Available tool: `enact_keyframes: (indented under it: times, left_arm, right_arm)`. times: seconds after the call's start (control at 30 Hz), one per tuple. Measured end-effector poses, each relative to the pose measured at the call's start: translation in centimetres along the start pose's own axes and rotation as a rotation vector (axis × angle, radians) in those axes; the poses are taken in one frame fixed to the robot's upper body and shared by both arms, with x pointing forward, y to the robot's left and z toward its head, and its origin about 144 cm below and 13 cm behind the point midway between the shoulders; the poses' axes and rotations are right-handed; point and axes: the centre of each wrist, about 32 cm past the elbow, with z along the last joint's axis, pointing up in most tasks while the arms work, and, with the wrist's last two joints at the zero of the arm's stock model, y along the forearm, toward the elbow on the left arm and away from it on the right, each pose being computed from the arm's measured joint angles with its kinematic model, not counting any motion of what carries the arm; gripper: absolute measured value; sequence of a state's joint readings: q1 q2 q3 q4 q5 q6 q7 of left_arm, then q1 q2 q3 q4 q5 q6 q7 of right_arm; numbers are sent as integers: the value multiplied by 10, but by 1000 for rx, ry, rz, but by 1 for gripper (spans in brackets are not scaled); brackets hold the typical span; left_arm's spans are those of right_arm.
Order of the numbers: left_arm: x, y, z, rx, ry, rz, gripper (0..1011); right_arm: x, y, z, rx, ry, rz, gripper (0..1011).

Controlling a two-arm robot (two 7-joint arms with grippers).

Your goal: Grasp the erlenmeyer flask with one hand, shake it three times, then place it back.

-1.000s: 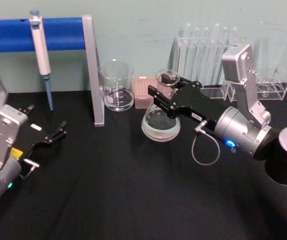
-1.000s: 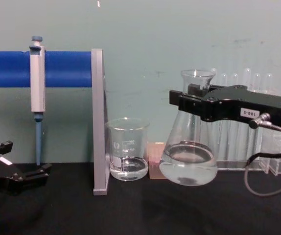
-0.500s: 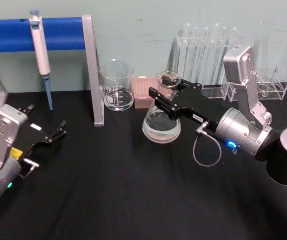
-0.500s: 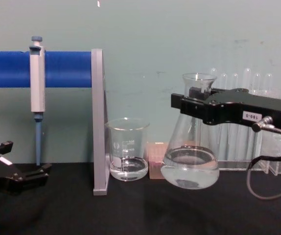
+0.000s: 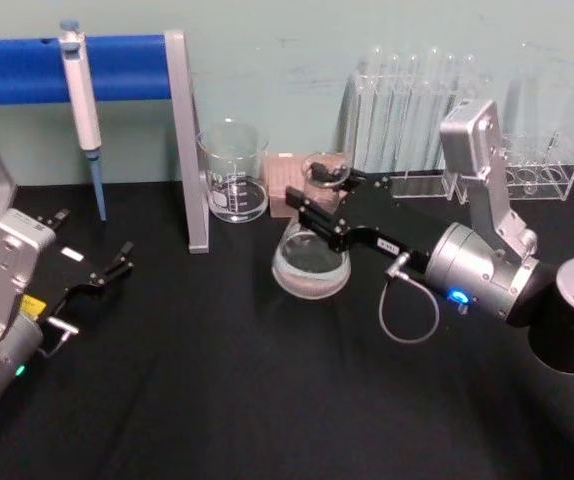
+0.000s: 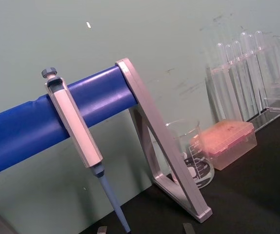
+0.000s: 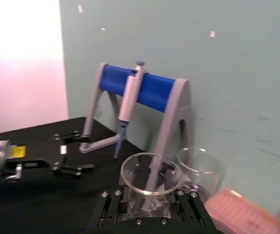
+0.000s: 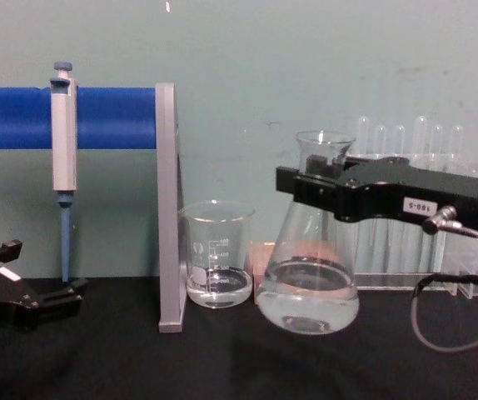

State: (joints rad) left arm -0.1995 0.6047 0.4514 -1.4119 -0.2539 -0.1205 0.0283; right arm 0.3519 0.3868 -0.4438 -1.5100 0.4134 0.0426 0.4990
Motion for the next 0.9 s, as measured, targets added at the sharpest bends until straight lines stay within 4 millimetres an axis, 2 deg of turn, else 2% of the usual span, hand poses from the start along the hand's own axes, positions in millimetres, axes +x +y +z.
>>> enact_keyframes:
  times: [0.47, 0.9]
  left_arm:
    - [0, 0, 0, 0, 0, 0, 1001]
    - [0, 0, 0, 0, 0, 0, 1001]
  right_arm:
    - [-15, 2, -2, 29, 4, 247, 450]
    - [-16, 0, -2, 38, -4, 375, 450]
